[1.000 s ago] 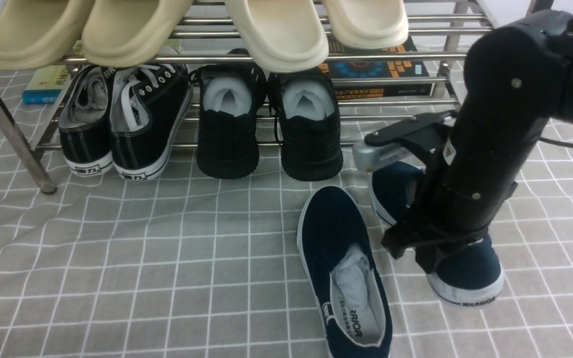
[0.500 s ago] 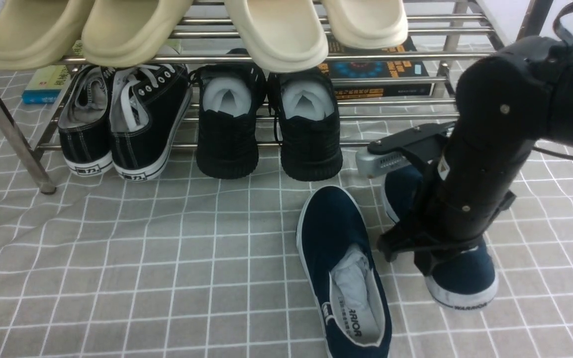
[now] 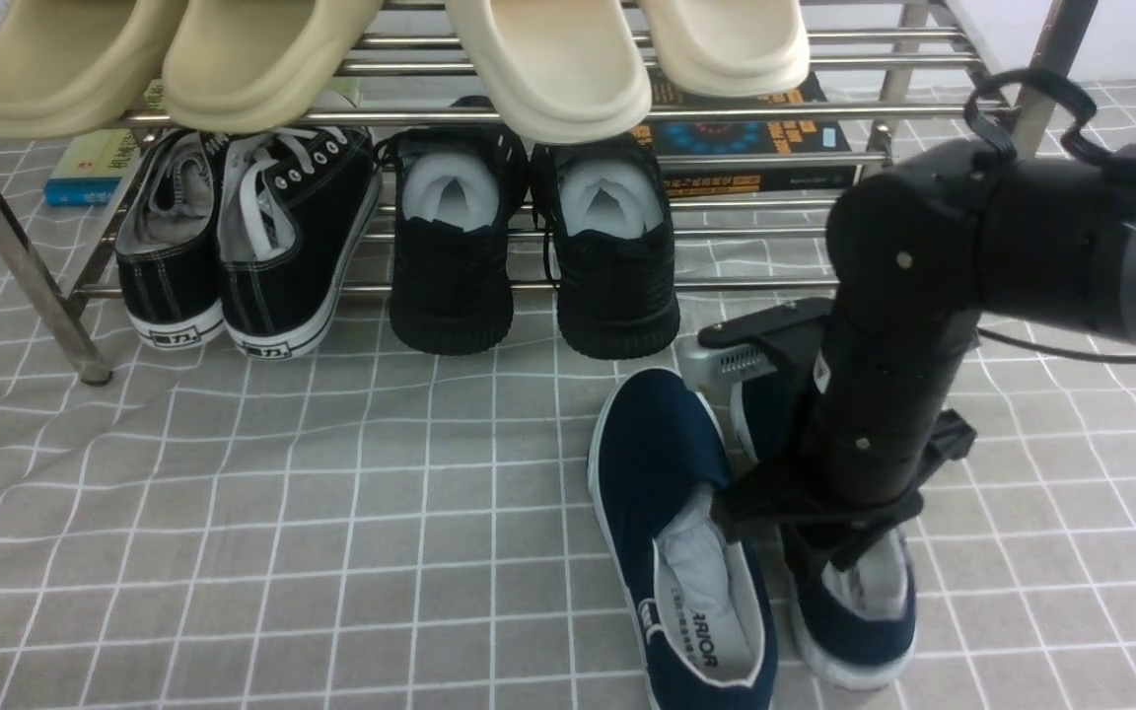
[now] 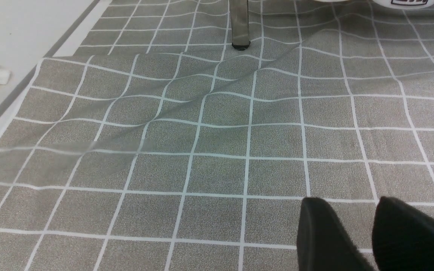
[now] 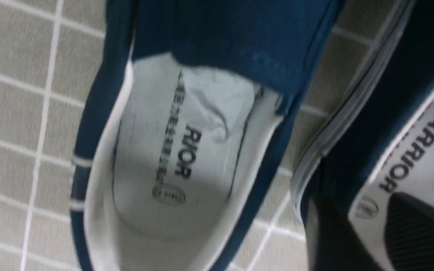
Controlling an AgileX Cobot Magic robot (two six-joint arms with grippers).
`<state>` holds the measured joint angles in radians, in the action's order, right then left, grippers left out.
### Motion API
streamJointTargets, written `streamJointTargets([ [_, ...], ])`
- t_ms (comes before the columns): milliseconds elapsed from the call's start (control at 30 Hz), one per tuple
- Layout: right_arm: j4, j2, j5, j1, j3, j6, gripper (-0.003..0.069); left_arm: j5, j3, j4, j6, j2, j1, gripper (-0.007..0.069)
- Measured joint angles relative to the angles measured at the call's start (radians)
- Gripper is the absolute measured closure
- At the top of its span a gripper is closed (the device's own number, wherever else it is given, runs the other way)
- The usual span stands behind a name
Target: Take the shoes off the shelf with your hand from the grey coffee tablecloth.
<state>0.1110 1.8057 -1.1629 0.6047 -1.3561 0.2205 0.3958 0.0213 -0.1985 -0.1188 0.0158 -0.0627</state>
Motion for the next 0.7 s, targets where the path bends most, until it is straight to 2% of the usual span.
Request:
streamJointTargets([
  [67, 0.0, 0.0, -0.037, 0.0, -0.041, -0.026, 0.0358, 0.0, 0.0, 0.0, 0.0, 0.0, 0.0, 0.0383],
  [200, 0.001, -0.041, -0.044, 0.0, -0.103, -0.101, 0.0361, 0.0, 0.0, 0.0, 0.0, 0.0, 0.0, 0.0383],
  [367, -0.025, -0.19, -0.061, -0.001, -0.117, -0.143, 0.0531, 0.0, 0.0, 0.0, 0.0, 0.0, 0.0, 0.0383],
  [400, -0.027, -0.205, -0.062, -0.001, -0.117, -0.143, 0.0538, 0.0, 0.0, 0.0, 0.0, 0.0, 0.0, 0.0383],
  [467, -0.05, -0.306, -0.064, -0.001, -0.107, -0.143, 0.0641, 0.0, 0.0, 0.0, 0.0, 0.0, 0.0, 0.0383],
  [533, -0.056, -0.383, -0.068, -0.001, -0.086, -0.143, 0.0669, 0.0, 0.0, 0.0, 0.0, 0.0, 0.0, 0.0383],
  [700, -0.099, -0.559, -0.082, -0.001, -0.012, -0.143, 0.0676, 0.0, 0.0, 0.0, 0.0, 0.0, 0.0, 0.0383],
])
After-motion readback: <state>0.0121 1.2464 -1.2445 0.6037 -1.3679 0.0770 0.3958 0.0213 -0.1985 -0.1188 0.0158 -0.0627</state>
